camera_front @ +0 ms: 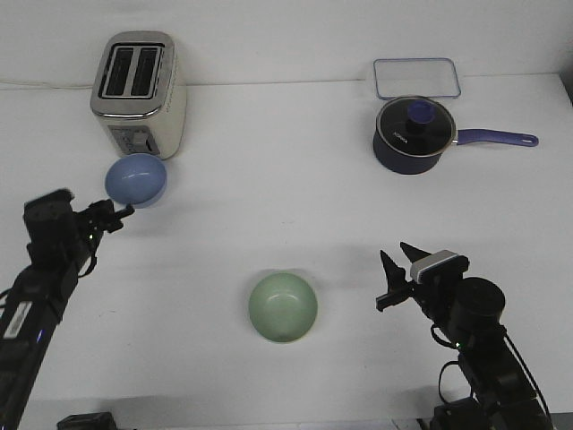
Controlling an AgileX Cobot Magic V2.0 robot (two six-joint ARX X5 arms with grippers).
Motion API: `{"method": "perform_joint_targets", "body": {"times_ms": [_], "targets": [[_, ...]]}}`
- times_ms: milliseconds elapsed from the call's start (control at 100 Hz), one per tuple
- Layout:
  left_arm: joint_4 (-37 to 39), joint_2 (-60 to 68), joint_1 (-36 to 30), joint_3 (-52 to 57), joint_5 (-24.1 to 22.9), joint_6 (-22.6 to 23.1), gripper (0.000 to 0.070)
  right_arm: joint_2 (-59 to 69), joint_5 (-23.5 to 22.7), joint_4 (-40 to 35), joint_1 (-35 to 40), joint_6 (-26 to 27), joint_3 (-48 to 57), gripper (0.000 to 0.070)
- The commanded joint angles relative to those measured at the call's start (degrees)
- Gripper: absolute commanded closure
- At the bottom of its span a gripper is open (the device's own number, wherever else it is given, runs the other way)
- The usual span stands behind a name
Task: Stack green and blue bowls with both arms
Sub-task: 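Reach the left gripper to the light blue bowl rim and grasp it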
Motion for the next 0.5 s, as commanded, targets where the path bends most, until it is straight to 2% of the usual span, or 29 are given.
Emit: {"method": "perform_joint_targets", "body": {"times_ms": [0,40,70,300,490], "targets": [[-1.86,6.54,0.48,5.42,0.81,0.85,0.0137,0.11,-0.17,0.2,0.22,-0.17,0.26,0.0405],[-3.26,9.53,0.63,8.11,0.81,0.87,0.004,0.04,-0.17,0.22,0.22,-0.2,0.26,0.0405],[-4.31,11.43,0.79,9.88,0.81,0.9,0.0018,0.02,-0.17,0.22,0.22,-0.2,0.26,0.0405],[-9.75,23.52,3.08,20.41,0.79,2.51,0.003,0.02,-0.39,0.13,0.22,-0.22,0.26,0.0405],[-9.77,31.36,4.52,23.96,0.81,2.49,0.0031,0.02,-0.37,0.13,0.22,-0.26,0.26,0.0405]]}}
